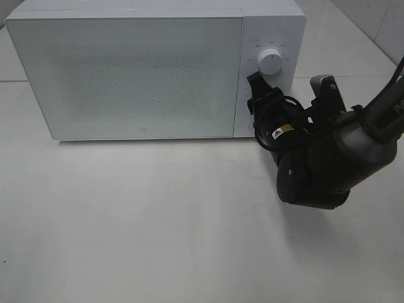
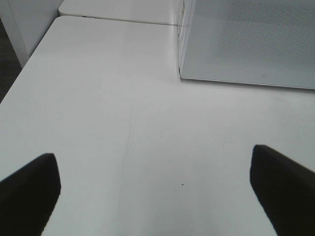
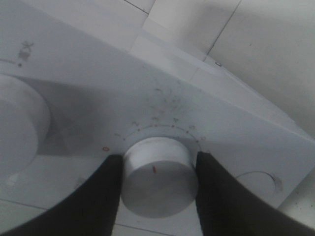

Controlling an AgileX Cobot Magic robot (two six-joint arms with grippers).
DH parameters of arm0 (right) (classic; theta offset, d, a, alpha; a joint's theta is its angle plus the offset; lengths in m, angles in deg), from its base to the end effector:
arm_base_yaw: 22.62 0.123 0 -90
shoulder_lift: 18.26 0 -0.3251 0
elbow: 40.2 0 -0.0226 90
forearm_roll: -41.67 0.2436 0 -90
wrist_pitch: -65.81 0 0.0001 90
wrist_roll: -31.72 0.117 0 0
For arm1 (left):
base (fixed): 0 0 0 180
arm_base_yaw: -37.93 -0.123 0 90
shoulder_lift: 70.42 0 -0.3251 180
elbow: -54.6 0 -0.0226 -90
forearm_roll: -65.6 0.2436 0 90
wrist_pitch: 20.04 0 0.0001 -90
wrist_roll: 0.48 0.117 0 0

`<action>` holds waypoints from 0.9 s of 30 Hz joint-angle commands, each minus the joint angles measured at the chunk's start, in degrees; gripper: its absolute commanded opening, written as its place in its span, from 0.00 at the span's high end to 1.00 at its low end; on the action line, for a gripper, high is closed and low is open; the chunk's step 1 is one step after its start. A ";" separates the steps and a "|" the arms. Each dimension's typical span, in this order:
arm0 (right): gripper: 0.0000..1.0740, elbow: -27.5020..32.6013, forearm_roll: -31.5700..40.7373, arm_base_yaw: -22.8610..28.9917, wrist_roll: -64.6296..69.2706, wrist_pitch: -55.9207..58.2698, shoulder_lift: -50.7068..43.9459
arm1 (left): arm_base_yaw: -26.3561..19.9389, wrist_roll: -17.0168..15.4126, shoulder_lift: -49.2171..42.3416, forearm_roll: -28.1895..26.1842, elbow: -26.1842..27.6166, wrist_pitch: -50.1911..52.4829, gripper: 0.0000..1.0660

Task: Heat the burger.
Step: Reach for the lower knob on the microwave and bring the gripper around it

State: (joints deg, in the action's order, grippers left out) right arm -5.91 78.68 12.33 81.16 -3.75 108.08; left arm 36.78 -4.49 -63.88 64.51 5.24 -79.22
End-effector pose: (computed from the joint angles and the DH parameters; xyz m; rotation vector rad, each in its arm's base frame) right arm 0.3582 0.1699 0.1529 0.8651 1.4830 0.8089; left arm -0.0280 -0.0025 0.2656 -0.0898 2.0068 -0.0545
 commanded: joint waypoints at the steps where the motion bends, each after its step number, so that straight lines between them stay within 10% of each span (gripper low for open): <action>1: 0.96 -0.92 -1.49 -0.23 6.93 -8.59 -0.11 | -0.11 0.11 -1.32 0.00 -0.17 0.34 0.06; 27: 0.94 -0.92 4.07 -0.23 39.71 -8.54 -0.11 | -0.11 0.11 -1.32 0.00 -0.17 0.34 0.06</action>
State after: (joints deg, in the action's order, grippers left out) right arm -6.08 81.03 12.56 119.78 -3.81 108.08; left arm 36.73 -4.49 -63.88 64.51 5.24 -79.22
